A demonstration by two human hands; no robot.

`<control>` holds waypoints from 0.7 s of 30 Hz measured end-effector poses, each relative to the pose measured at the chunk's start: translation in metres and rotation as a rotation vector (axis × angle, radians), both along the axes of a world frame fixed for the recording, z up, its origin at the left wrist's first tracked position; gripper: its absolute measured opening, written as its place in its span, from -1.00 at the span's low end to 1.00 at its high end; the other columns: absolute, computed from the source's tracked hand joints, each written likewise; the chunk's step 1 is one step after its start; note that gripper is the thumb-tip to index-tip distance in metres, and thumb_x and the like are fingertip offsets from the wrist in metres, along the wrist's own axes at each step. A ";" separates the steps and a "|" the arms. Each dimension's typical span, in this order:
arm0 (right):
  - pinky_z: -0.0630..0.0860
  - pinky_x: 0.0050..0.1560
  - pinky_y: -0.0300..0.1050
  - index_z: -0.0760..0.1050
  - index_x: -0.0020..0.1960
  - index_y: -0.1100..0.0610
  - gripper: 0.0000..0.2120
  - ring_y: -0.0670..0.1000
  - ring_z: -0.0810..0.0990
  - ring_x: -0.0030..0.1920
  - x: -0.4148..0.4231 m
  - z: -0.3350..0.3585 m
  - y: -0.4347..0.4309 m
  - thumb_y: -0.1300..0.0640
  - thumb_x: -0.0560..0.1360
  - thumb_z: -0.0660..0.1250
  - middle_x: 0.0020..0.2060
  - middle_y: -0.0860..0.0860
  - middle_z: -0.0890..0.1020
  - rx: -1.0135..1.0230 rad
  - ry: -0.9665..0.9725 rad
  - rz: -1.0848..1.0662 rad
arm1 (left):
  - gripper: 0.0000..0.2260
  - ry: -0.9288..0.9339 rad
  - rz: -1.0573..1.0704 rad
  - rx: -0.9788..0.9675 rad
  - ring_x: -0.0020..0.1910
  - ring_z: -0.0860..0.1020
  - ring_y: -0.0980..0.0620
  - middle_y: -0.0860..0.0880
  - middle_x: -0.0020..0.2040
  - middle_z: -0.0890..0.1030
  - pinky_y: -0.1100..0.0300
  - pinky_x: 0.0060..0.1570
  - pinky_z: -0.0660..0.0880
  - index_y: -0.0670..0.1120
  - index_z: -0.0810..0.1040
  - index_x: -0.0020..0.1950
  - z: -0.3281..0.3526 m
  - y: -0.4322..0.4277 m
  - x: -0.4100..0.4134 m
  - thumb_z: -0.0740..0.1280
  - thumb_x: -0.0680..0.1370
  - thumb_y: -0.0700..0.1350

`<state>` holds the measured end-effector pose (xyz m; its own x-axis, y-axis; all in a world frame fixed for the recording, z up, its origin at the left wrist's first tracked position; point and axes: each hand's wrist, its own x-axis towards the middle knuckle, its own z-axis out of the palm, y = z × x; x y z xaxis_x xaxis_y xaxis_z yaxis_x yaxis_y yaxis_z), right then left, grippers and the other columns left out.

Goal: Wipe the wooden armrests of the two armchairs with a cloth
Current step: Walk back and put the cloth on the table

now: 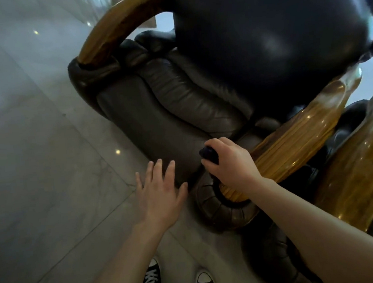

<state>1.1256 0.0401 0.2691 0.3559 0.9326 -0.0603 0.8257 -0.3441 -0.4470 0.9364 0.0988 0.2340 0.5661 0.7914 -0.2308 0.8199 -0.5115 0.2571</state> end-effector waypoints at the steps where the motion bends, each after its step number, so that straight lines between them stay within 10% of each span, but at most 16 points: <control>1: 0.45 -0.06 -0.27 0.40 0.35 -0.06 -0.59 -0.08 0.53 0.05 -0.006 0.002 0.002 -0.08 0.54 0.35 0.15 -0.07 0.51 -0.001 0.000 0.024 | -0.39 0.002 0.026 0.003 0.59 -0.05 -0.09 -0.09 0.61 0.05 -0.20 0.51 -0.04 0.07 -0.01 0.59 0.001 -0.002 -0.008 0.02 0.60 0.27; 7: 0.56 0.04 -0.14 0.39 0.35 -0.08 -0.59 -0.05 0.55 0.09 -0.060 0.019 0.025 -0.11 0.53 0.34 0.16 -0.09 0.51 0.018 0.001 0.189 | -0.34 -0.028 0.190 0.049 0.49 0.27 -0.18 -0.16 0.50 0.33 -0.27 0.41 0.19 -0.01 0.25 0.52 0.005 -0.008 -0.072 -0.05 0.52 0.30; 21: 0.56 0.09 0.00 0.45 0.31 -0.03 -0.62 0.00 0.57 0.06 -0.320 0.017 0.089 -0.09 0.53 0.34 0.13 -0.06 0.54 -0.029 0.047 0.486 | -0.33 0.018 0.462 0.054 0.54 0.18 -0.19 -0.17 0.54 0.28 -0.26 0.45 0.15 -0.02 0.21 0.56 0.002 -0.010 -0.320 -0.12 0.55 0.30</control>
<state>0.8056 0.1296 0.2863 -0.1241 0.9877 -0.0947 0.8730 0.0633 -0.4836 0.6164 0.0892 0.2361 0.1476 0.9709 -0.1884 0.9691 -0.1039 0.2238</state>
